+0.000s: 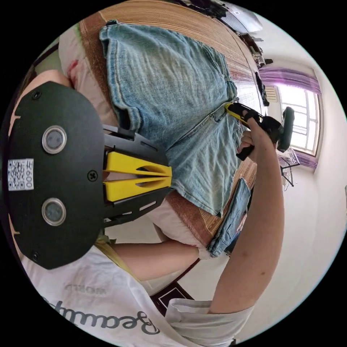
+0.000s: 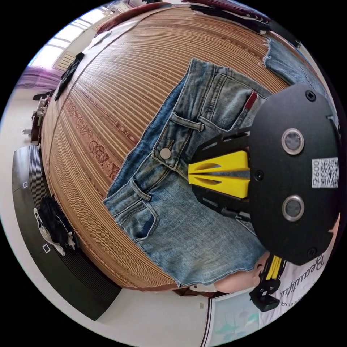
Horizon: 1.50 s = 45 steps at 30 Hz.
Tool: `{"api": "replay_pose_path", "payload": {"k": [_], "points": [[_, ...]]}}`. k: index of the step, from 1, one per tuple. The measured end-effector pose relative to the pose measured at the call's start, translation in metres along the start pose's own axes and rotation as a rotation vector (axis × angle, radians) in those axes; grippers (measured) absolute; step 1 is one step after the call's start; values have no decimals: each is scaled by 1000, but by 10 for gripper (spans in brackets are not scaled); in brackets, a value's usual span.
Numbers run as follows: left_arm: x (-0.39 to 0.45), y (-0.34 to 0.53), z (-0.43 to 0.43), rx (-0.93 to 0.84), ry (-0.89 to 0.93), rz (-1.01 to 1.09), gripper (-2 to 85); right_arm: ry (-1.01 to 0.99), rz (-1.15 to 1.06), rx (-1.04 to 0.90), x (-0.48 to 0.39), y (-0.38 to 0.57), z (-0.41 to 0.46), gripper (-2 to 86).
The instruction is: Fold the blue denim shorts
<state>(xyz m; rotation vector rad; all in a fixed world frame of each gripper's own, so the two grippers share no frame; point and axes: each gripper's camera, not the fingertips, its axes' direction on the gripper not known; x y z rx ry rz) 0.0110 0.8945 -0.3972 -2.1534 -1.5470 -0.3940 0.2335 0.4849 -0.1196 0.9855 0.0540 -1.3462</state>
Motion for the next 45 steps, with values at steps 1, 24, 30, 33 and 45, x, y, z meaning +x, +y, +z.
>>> {"api": "replay_pose_path", "payload": {"k": [1,24,30,33,45], "points": [[13,11,4,-18,-40,24,2,16,-7,9,-6,0,-7,-8],[233,189,147,-163,-743,775,110,-34,-139,669,-322,339,-392,136],[221,174,118,-137,-524,561,73,273,-278,549,-504,325,-325,164],[220,168,91,-44,-459,482,57,317,-232,561,-544,298,-320,154],[226,137,56,94,-305,251,21,703,-346,349,-582,249,-266,59]]}}
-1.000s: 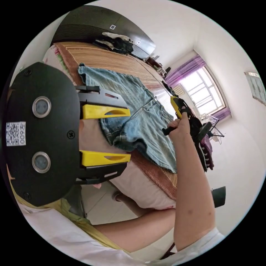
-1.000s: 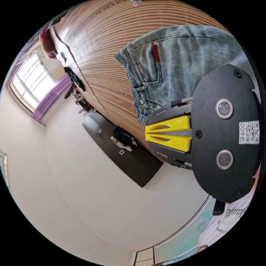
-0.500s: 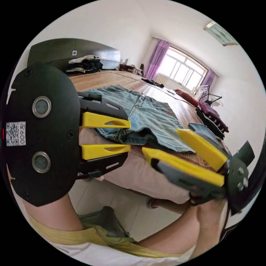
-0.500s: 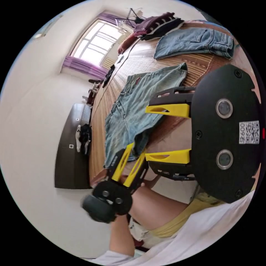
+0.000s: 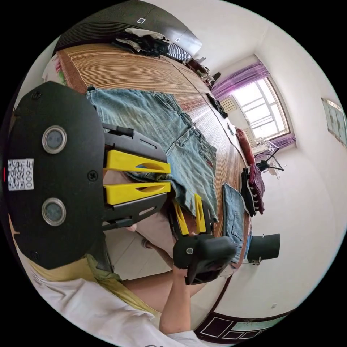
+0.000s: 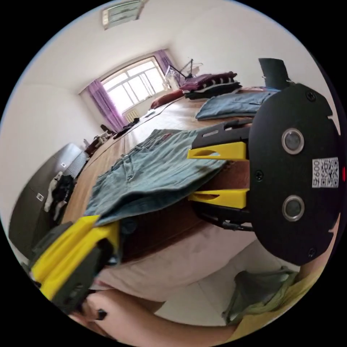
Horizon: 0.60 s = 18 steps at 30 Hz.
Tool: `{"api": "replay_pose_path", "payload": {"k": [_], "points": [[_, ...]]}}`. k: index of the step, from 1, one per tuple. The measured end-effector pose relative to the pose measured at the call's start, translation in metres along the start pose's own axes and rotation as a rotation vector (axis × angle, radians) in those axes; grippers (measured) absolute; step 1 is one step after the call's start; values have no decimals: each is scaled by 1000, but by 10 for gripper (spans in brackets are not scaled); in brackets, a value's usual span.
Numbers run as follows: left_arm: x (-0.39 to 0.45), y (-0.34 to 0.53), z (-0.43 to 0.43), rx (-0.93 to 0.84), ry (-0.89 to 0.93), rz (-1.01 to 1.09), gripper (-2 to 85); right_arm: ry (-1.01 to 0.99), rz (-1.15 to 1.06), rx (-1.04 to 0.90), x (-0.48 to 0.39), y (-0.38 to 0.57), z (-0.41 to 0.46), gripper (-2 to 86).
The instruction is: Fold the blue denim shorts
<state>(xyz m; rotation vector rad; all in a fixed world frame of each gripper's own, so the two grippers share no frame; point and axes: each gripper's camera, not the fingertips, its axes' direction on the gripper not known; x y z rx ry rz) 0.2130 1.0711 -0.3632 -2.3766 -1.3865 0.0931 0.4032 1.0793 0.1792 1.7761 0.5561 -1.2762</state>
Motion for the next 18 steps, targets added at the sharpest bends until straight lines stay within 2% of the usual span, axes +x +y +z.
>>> {"api": "replay_pose_path", "payload": {"k": [2,5,8,10,14,16,18], "points": [[12,-3,1,-3,2,24,23,77,-51,-64,7,19,4,5],[44,-9,17,-40,1,105,29,73,-136,-87,16,50,3,-6],[67,-9,32,0,79,116,44,71,-137,-81,22,65,-6,-8],[74,-13,38,23,171,51,72,90,-113,-107,25,69,-9,-8],[87,-29,16,85,234,-16,109,114,103,-160,50,87,-25,-8],[97,-44,-13,113,209,-57,109,75,207,-121,64,94,-51,-8],[109,-57,-38,154,128,-73,101,-19,363,14,85,98,-92,-8]]}}
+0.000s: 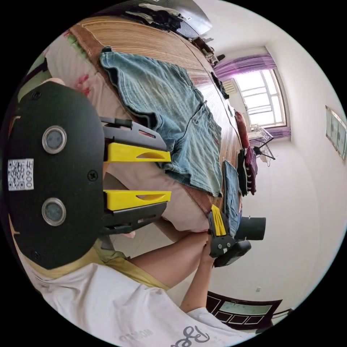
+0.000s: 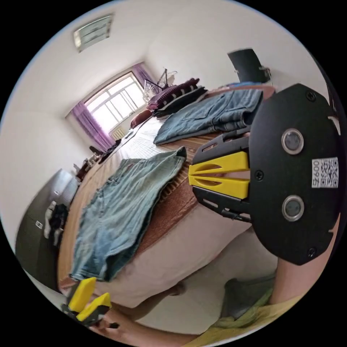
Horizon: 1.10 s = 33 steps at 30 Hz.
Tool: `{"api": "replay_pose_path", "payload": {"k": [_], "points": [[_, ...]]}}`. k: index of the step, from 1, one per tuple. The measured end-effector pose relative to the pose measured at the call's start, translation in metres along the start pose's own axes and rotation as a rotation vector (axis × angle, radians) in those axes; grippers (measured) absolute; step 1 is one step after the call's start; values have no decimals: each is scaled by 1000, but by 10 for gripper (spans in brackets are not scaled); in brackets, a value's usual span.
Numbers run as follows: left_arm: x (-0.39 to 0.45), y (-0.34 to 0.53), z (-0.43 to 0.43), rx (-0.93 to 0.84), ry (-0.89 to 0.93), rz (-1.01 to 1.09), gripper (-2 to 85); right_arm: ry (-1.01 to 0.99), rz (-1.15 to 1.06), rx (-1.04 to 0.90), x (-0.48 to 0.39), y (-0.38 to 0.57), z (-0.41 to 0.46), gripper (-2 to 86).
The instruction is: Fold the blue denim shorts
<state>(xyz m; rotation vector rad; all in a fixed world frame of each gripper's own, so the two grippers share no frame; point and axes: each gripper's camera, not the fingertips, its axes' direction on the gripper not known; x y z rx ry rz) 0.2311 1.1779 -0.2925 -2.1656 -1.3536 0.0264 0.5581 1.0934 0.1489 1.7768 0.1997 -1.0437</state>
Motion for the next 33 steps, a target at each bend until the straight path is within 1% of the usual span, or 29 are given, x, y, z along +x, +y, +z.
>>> {"api": "replay_pose_path", "payload": {"k": [1,2,3,4,5,6,8,10,11,12,13,14,16,17,18,19,21,23,25,27,28,29,30,31,32,33], "points": [[13,-12,-14,42,-99,11,92,-20,25,29,3,-2,-8,-8],[20,-18,-20,68,-156,25,85,-30,73,78,8,-7,-21,-8],[35,-32,-28,121,-276,76,71,-16,115,113,13,-14,-28,-8],[45,-48,-28,137,-386,115,56,-6,135,126,15,-18,-30,-8],[46,-57,-26,125,-422,117,49,13,167,142,19,-27,-30,-8],[41,-77,-17,81,-448,82,40,9,172,137,22,-37,-25,-8],[19,-106,-3,8,-421,-21,28,-21,172,102,31,-50,-12,-8],[-14,-132,15,-55,-404,-195,17,-47,175,65,40,-57,1,-8],[-21,-137,21,-79,-385,-219,15,-63,174,42,45,-58,10,-8],[-28,-147,38,-155,-337,-218,12,-74,162,11,50,-57,19,-8],[-29,-157,60,-277,-319,-182,10,-81,150,-11,52,-55,25,-8],[-29,-160,71,-336,-322,-173,9,-104,113,-71,53,-48,41,-8],[-10,-171,69,-195,-362,-204,7,-71,62,26,52,-30,36,-8],[-6,-174,69,-176,-370,-225,6,-34,-37,45,46,-20,34,-8],[0,-182,66,-129,-384,-275,6,-1,-77,61,44,-14,33,-8],[4,-192,63,-83,-387,-331,6,5,-62,57,47,-14,33,-8],[13,-210,62,-42,-396,-364,5,-11,25,27,67,-15,35,-8],[31,-239,65,-62,-443,-293,7,-30,68,26,84,-11,37,-9],[60,-293,75,-180,-541,-120,11,-44,143,46,102,-1,39,-9],[77,-334,83,-276,-590,-18,17,-87,317,74,130,15,41,-8],[82,-358,85,-321,-604,26,22,-100,354,79,137,19,43,-8],[82,-369,83,-334,-619,31,30,-117,388,88,149,26,45,-8],[74,-391,74,-343,-670,-3,45,-121,371,92,156,31,47,-8],[61,-416,57,-379,-813,-80,70,-119,354,93,158,33,49,-8],[55,-428,45,-394,-897,-110,82,-115,328,90,163,37,52,-8],[48,-448,12,-316,-994,-114,91,-114,316,90,169,41,56,-8]]}}
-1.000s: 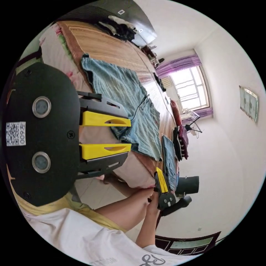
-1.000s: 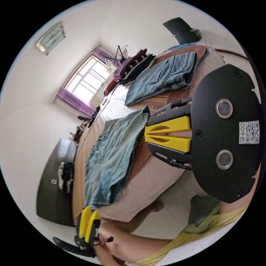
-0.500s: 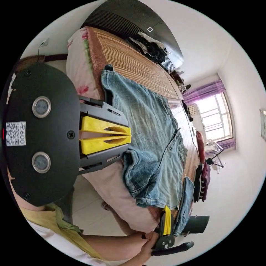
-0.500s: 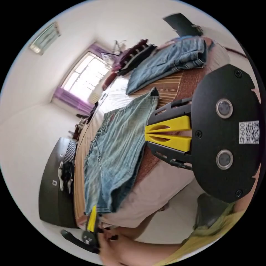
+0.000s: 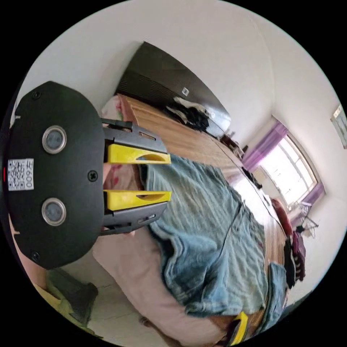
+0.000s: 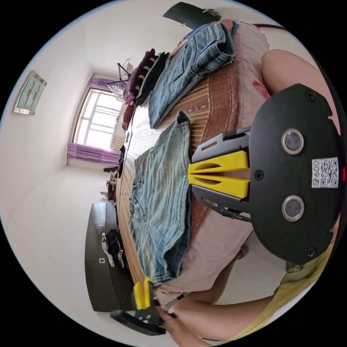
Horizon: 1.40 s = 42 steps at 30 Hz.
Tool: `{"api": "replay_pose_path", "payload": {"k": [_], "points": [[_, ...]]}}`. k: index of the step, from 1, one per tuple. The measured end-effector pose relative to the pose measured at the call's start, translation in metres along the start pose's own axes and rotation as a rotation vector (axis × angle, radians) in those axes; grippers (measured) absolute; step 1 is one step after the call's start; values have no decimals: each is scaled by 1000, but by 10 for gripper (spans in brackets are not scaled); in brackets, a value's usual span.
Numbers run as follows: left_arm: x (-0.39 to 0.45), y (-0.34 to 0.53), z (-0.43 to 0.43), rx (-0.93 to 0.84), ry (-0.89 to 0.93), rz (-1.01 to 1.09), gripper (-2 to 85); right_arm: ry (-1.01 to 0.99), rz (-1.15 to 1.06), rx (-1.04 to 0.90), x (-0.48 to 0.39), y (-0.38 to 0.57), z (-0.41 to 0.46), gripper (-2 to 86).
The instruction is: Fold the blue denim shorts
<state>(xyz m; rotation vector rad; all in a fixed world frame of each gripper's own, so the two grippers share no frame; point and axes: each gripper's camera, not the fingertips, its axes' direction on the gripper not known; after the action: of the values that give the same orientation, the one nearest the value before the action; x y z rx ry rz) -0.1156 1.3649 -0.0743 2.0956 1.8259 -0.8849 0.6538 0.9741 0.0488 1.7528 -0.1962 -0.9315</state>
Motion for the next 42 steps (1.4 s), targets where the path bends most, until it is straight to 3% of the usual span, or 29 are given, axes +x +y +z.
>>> {"api": "replay_pose_path", "payload": {"k": [2,5,7,10,12,16,18,19,21,25,29,33,39,42], "points": [[-68,-12,-21,140,36,-181,101,-7,-7,2,13,5,5,-8],[-180,-35,29,-77,405,-464,126,-30,4,15,36,17,14,-8],[-231,-37,96,-294,751,-622,145,-37,20,23,50,25,20,-8],[-253,-45,116,-308,956,-742,142,-24,33,31,65,38,33,-8],[-260,-72,106,-264,1061,-705,133,-5,20,18,75,46,46,-8],[-273,-127,91,-383,1016,-687,119,-27,38,-76,99,43,68,-8],[-284,-143,81,-407,982,-692,103,-218,225,-223,141,22,75,-8],[-290,-153,71,-399,973,-688,94,-280,283,-196,151,20,72,-8],[-296,-169,56,-386,975,-667,88,-462,352,59,173,14,53,-9],[-315,-204,29,-400,959,-621,64,-411,165,13,147,-47,108,-8],[-338,-213,12,-385,1016,-693,35,-386,-37,-61,95,-114,258,-8],[-366,-217,-3,-361,1114,-772,23,-317,34,-230,84,-158,445,-8],[-401,-226,-27,-309,1220,-813,19,-276,-57,-526,72,-128,648,-8],[-422,-233,-47,-160,1308,-833,19,-265,-108,-507,72,-105,683,-7]]}}
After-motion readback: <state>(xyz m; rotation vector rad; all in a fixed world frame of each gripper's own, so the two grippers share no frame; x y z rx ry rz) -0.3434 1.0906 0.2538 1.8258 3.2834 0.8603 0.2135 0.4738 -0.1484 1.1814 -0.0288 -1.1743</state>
